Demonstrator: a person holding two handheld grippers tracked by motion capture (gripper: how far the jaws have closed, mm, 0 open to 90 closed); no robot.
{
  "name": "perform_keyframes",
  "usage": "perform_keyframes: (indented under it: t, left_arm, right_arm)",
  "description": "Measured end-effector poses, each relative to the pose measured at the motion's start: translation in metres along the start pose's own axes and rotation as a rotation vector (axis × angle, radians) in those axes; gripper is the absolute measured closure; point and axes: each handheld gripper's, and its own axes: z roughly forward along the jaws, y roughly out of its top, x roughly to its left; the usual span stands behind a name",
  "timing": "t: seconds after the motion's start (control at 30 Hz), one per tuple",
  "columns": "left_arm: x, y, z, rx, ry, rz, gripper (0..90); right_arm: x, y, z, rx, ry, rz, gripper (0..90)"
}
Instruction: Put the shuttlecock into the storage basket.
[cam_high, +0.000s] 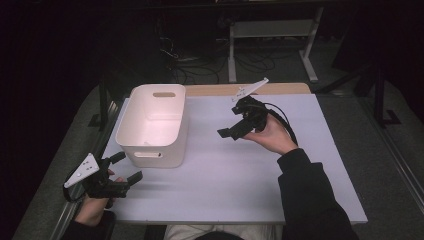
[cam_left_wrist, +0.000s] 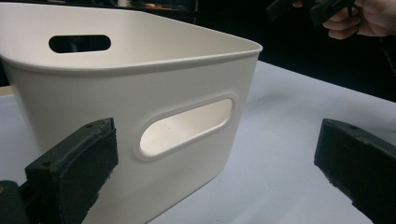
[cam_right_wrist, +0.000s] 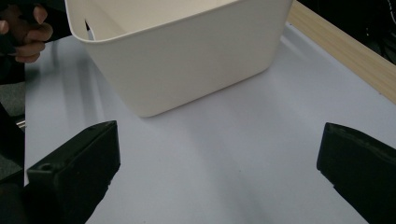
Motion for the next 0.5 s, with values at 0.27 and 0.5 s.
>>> perform_keyframes:
  t: [0.27,0.5]
  left_arm:
    - [0.000,0.000,0.000,0.001,0.000,0.000,0.0]
    - [0.000,0.000,0.000,0.001,0.002,-0.001,0.0]
  right_arm:
    - [-0.003,-0.016,-0.008,-0.016,-0.007,0.009,0.0]
    - [-0.008,-0.033,-0.013,-0.024,-0.019,0.033,0.0]
